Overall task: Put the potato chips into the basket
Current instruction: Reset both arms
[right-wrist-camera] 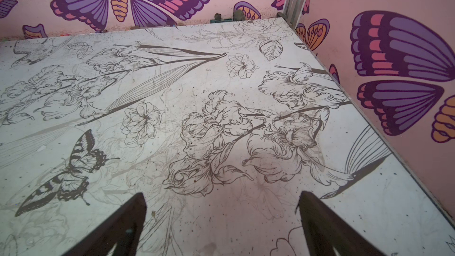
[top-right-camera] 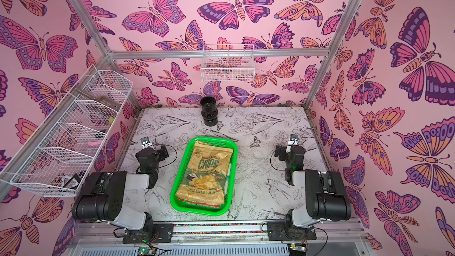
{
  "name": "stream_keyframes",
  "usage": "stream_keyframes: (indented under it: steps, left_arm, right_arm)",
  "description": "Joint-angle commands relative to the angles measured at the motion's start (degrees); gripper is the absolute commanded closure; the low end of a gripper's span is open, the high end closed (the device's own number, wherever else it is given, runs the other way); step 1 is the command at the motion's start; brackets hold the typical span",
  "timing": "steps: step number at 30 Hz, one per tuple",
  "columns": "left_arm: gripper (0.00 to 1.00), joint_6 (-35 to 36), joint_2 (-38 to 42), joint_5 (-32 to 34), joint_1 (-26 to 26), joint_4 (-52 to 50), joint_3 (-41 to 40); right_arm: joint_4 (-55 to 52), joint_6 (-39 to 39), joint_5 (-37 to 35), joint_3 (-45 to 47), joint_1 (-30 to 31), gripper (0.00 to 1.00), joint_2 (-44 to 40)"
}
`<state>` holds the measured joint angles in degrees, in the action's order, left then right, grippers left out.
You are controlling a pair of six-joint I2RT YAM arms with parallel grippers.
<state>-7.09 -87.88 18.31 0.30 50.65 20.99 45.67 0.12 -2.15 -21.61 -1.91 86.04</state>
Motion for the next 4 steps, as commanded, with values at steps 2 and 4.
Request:
stream_keyframes:
  steps: [2, 4]
  left_arm:
    - [0.00, -0.20, -0.47, 0.68, -0.21, 1.03, 0.10]
    - [0.00, -0.19, -0.46, 0.68, -0.21, 1.10, 0.10]
  right_arm:
    - [-0.16, 0.35, -0.62, -1.60, -0.29, 0.01, 0.23]
    - [0.48, 0.26, -0.56, -1.11, -0.30, 0.01, 0.03]
